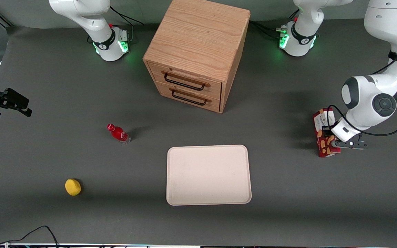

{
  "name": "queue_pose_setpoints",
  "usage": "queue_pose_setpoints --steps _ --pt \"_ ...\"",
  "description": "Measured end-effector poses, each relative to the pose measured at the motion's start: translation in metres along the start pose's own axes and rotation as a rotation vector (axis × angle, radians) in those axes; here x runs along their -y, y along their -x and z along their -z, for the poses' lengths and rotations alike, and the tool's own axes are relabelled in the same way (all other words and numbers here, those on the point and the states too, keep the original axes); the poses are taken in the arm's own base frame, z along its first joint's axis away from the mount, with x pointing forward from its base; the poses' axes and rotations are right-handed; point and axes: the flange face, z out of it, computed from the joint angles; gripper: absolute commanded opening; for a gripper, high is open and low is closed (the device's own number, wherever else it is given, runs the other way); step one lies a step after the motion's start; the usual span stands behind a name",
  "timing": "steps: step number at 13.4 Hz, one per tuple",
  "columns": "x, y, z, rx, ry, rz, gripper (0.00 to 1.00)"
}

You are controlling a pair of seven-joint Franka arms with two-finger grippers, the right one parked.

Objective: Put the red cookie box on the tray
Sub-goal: 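Close the left gripper on the cookie box and lift it, then carry the held box over the white tray's edge and lower it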

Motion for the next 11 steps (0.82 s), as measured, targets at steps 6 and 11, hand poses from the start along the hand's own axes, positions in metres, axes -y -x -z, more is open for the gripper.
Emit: queue_pose_setpoints --steps 6,11 --pt "0.004 -0.032 0.107 0.072 0.077 0.05 0.0" --pt "-0.034 -0.065 0.312 0.04 0.114 0.129 0.0"
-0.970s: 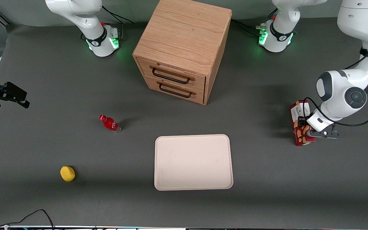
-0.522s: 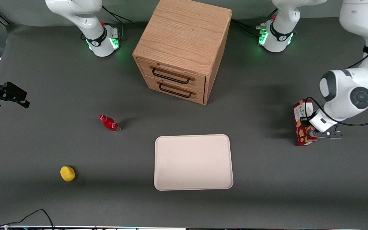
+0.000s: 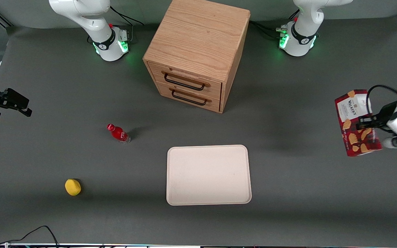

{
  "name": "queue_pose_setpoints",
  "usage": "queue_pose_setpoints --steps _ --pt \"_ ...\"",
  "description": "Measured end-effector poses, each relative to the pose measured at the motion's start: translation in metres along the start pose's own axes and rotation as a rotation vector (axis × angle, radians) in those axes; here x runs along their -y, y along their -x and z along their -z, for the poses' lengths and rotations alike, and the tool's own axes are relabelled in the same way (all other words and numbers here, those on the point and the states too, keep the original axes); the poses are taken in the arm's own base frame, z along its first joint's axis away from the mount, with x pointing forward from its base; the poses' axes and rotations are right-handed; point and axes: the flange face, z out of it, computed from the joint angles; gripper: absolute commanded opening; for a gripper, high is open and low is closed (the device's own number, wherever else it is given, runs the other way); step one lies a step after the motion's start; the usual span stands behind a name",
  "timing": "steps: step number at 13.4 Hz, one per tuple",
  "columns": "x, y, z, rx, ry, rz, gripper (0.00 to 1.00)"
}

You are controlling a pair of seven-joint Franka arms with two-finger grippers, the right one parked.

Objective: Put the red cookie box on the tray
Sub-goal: 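Carry the held box over the white tray's edge and lower it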

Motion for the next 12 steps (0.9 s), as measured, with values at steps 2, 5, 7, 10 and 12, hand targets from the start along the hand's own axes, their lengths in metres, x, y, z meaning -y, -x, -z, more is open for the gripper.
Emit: queue_pose_setpoints --steps 2,5,7,10,12 --pt "-0.065 0.001 0.018 -0.023 0.037 0.06 0.0" --pt "-0.175 -0.006 -0.024 -0.007 0.099 0.112 0.0" --pt "-0.223 -0.029 -0.078 -0.069 0.15 0.127 0.0" --pt "-0.263 -0.059 -0.192 -0.144 0.168 0.124 0.0" --pt "-0.272 -0.065 -0.263 -0.176 0.17 0.088 0.0"
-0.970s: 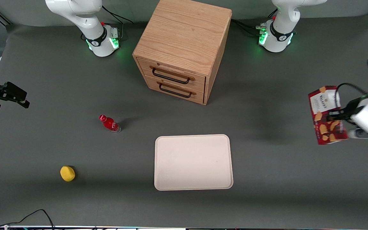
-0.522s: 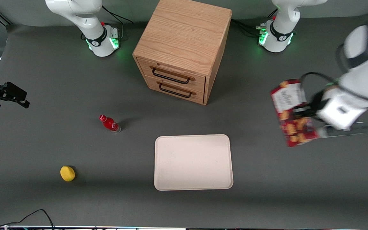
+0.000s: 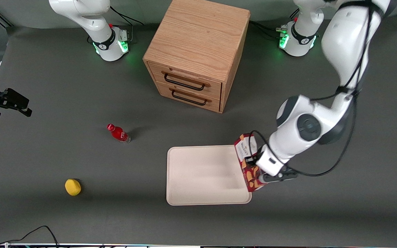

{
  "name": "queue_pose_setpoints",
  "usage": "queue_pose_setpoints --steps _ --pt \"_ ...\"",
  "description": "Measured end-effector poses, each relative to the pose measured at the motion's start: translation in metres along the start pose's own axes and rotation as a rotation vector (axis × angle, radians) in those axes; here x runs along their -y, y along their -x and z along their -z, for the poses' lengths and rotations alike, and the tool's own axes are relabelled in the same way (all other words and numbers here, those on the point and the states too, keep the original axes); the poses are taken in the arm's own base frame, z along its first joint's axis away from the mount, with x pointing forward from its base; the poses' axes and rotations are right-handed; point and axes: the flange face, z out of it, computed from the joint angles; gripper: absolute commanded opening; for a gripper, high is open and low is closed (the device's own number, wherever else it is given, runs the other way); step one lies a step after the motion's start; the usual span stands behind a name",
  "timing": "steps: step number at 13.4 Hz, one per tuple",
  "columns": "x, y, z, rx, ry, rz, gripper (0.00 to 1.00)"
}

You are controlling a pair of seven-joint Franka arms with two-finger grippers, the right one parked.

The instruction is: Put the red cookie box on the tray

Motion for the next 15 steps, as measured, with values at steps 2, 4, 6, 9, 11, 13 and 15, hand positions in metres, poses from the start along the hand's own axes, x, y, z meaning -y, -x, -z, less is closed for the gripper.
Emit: queue_pose_setpoints --steps 2,4,6,9,11,13,15 --pt "0.006 0.013 -0.047 -0.01 -0.01 -0.046 0.0" --pt "0.007 0.019 -0.061 -0.018 -0.037 -0.076 1.0" --pt "0.005 0.02 -0.061 -0.039 -0.06 -0.065 1.0" --pt "0.009 0.016 -0.053 -0.04 -0.083 -0.038 1.0" --pt "0.014 0.007 -0.025 -0.014 -0.119 -0.001 1.0" --pt "0.014 -0.004 0.035 0.01 -0.129 0.065 1.0" --pt "0.018 -0.007 0.112 0.03 -0.178 0.11 1.0"
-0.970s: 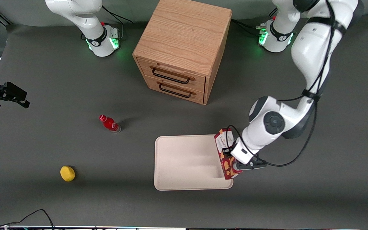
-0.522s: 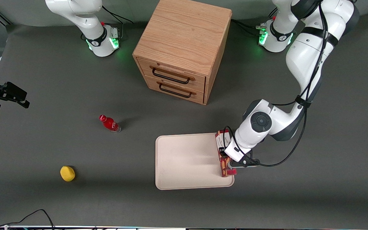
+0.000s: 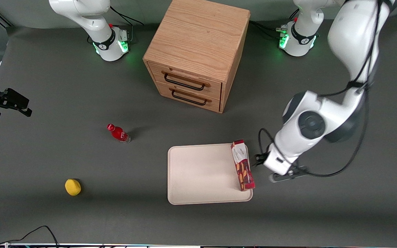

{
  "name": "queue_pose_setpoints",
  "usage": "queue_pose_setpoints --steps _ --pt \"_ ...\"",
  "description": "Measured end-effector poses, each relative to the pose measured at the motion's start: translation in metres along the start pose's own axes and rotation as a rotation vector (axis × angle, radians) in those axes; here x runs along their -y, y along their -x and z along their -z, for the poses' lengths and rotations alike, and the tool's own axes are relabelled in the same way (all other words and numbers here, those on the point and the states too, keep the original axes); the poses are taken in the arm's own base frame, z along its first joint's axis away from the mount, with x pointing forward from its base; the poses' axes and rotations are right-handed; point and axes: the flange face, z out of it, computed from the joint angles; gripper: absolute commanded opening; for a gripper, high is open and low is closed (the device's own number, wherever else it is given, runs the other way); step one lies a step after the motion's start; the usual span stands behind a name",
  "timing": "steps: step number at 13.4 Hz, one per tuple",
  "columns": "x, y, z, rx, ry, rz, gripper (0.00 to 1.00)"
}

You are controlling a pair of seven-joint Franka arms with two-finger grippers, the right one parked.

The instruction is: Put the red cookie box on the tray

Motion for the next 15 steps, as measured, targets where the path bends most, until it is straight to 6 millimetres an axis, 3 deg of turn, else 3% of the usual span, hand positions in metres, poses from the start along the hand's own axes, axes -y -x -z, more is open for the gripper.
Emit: queue_pose_setpoints --steps 2,4,6,8,9,11,15 --pt "0.032 0.003 0.075 0.025 -0.052 0.012 1.0" --pt "0.088 0.002 0.144 0.08 -0.089 -0.053 1.0" --pt "0.156 0.005 0.197 0.135 -0.105 -0.14 1.0" --pt "0.212 0.017 0.233 0.179 -0.112 -0.215 1.0" --pt "0.234 0.025 0.241 0.194 -0.111 -0.249 1.0" --pt "0.266 0.047 0.237 0.219 -0.106 -0.285 1.0" --pt "0.286 0.096 0.211 0.235 -0.098 -0.298 1.0"
